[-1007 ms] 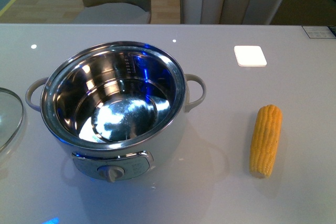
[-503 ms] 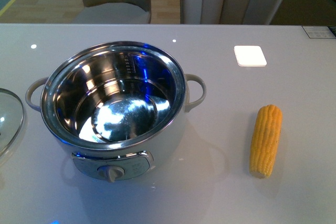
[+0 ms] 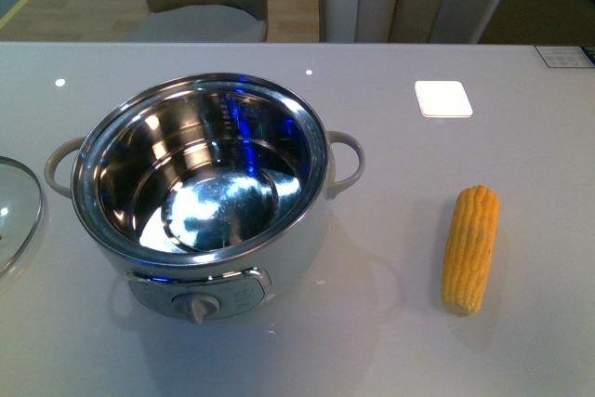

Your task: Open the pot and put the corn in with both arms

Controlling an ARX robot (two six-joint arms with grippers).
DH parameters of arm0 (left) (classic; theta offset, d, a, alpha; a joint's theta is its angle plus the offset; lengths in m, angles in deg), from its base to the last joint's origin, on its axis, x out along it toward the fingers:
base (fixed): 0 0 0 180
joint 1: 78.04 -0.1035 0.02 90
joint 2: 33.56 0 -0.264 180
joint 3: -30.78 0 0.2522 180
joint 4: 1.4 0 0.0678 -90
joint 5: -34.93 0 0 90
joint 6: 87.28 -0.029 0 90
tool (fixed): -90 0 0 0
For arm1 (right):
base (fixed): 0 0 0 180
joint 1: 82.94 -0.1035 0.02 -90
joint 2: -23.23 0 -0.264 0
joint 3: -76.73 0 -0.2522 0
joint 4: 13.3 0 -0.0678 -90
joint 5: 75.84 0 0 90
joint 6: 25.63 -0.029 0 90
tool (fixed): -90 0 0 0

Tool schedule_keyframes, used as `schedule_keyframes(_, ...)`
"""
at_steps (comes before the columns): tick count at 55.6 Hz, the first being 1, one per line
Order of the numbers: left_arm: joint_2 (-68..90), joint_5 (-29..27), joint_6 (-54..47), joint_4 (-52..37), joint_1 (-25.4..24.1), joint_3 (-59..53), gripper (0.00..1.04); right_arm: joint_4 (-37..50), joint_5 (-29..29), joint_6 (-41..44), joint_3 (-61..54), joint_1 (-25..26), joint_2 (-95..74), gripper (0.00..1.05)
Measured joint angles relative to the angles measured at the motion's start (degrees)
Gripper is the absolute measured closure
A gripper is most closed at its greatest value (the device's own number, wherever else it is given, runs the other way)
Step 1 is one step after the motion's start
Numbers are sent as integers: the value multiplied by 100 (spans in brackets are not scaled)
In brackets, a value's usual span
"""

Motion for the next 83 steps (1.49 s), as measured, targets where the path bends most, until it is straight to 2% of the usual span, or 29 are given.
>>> schedule_keyframes(12,-2164,234,636,756,181,-717,8,0,0,2,0,0,0,9)
schedule_keyframes(14,-2472,691,498,868,179,-815,14,0,0,2,0,0,0,9)
schedule_keyframes(16,-2671,922,400,887,203,-909,19,0,4,0,0,0,0,9)
schedule_keyframes(19,-2966,1008,219,905,328,-1117,28,0,2,2,0,0,0,9)
schedule_keyframes(35,-4188,396,2,1263,1056,-2114,76,0,2,2,0,0,0,9)
schedule_keyframes(38,-4478,249,-7,1394,1209,-2286,89,0,0,0,0,0,0,9)
schedule_keyframes(41,-4562,109,-11,1156,1364,-2549,102,0,0,0,0,0,0,9)
schedule_keyframes(59,-6216,-387,-24,2428,1875,-2997,101,0,2,0,0,0,0,9)
schedule_keyframes(64,-6653,-885,-24,2798,2271,-3060,101,0,2,2,0,0,0,9)
schedule_keyframes(83,-7938,-929,-33,3956,2422,-3077,101,0,2,2,0,0,0,9)
